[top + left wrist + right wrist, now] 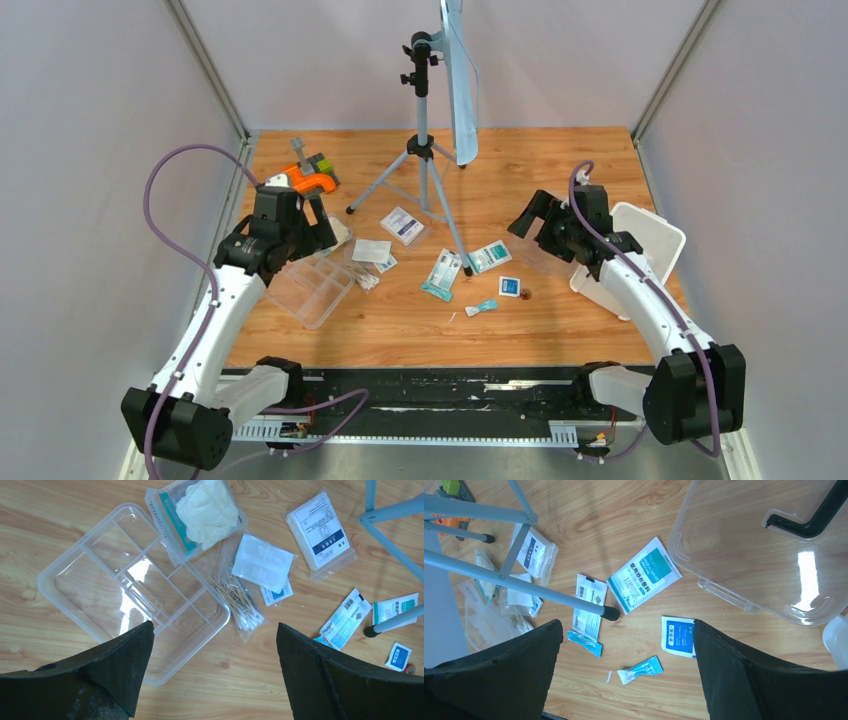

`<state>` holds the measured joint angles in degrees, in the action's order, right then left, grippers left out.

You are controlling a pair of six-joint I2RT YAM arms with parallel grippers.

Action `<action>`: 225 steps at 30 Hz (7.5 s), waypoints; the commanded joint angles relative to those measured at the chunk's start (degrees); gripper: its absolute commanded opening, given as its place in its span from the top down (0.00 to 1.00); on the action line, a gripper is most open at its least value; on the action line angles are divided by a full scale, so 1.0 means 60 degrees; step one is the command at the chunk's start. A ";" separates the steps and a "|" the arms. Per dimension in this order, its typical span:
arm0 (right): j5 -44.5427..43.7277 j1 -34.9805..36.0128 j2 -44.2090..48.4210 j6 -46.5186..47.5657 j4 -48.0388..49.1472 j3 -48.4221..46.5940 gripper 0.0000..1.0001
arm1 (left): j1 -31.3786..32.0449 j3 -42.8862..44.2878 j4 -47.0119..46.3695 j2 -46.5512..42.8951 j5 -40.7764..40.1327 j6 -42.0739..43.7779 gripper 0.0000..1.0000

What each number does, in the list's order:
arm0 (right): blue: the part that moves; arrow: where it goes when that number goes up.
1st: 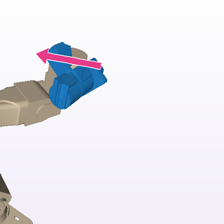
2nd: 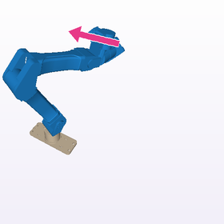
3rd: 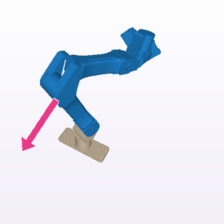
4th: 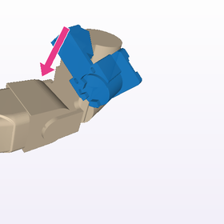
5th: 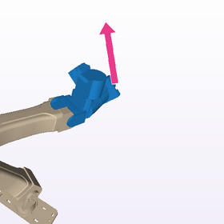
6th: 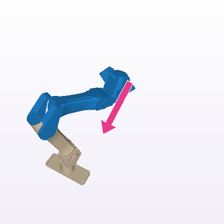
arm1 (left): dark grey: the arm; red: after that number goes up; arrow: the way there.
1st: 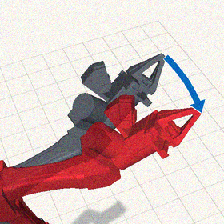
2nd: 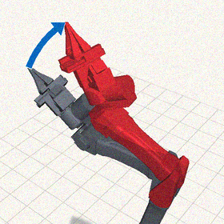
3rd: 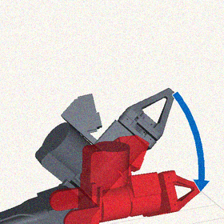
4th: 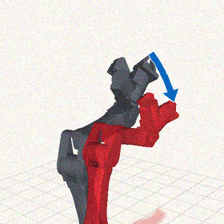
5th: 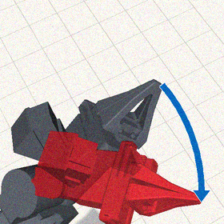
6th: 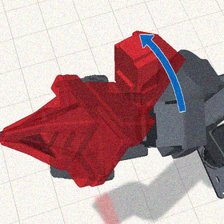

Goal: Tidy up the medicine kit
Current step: Adjust the medicine box compartment at the center of the board, then pick up the medical item at the center of the board, then place the medical item at the medicine box compartment.

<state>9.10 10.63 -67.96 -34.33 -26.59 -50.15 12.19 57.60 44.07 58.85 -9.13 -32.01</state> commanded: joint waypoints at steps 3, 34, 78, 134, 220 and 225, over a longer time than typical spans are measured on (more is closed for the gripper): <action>0.0107 0.0133 -0.0186 0.0224 0.0218 -0.0489 0.00 | -0.0089 0.0347 0.0348 0.0236 -0.0652 -0.0209 0.00; -0.0451 0.0705 0.0224 0.0257 0.0285 -0.0197 0.00 | -0.1958 -0.2480 -0.0704 0.2514 0.0602 -0.2993 0.17; -0.0419 0.0711 0.0609 0.0198 0.0360 -0.0009 0.00 | 0.3581 0.2155 -0.0063 0.5950 -0.1074 -0.3102 0.28; -0.0647 0.0709 0.0588 0.0091 0.0174 0.0045 0.00 | 0.0693 0.1539 -0.1144 0.6179 -0.0326 -0.1180 0.98; 0.0132 0.0713 0.1203 0.0447 0.0752 0.0575 0.00 | 0.0826 0.0204 0.3974 -0.0756 -0.0236 -0.1327 1.00; 0.0116 0.0714 0.1227 0.0462 0.0754 0.0622 0.00 | 0.0826 -0.0261 0.4414 -0.0791 -0.0816 -0.2189 1.00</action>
<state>9.54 14.70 -61.98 -32.62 -24.51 -46.63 17.17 57.12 66.52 54.78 -10.02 -38.98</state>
